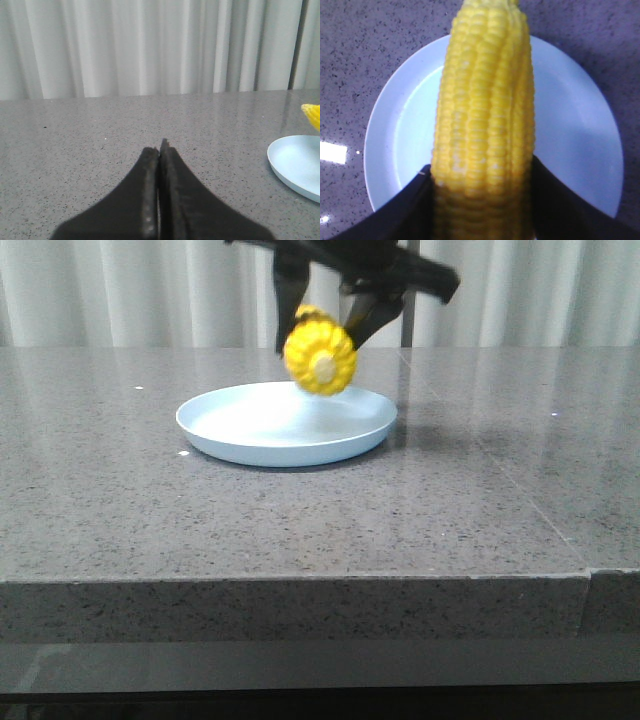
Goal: Place corn on plate with both arms
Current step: 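Lift the corn with the right gripper and carry it over the plate, then lower the corn onto the plate, open the right gripper, withdraw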
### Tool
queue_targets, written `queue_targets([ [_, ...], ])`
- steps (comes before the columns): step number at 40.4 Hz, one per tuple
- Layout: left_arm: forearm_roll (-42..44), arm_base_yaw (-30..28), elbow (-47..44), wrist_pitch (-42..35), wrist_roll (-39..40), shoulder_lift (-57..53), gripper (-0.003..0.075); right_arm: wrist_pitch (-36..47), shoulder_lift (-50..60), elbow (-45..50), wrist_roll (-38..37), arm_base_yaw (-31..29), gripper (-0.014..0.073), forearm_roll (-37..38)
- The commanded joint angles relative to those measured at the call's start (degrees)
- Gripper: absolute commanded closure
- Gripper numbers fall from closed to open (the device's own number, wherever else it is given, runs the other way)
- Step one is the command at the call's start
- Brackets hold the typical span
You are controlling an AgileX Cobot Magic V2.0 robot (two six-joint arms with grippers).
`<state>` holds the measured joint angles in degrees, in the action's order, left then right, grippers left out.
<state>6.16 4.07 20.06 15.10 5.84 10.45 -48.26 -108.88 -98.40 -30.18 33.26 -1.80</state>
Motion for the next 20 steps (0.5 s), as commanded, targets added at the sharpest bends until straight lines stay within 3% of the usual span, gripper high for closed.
queue_targets([
  [1, 0.1, 0.0, 1.5, -4.8, 0.4, 0.6, 0.0741, 3.6, 1.3, -2.6, -0.8, 0.4, 0.0480, 0.1],
  [13, 0.1, 0.0, 1.5, -4.8, 0.4, 0.6, 0.0741, 4.6, -2.2, -2.5, -0.8, 0.5, 0.0417, -4.9],
  [20, 0.1, 0.0, 1.5, -4.8, 0.4, 0.6, 0.0741, 4.5, -2.2, -2.5, -0.8, 0.5, 0.0244, -4.9],
])
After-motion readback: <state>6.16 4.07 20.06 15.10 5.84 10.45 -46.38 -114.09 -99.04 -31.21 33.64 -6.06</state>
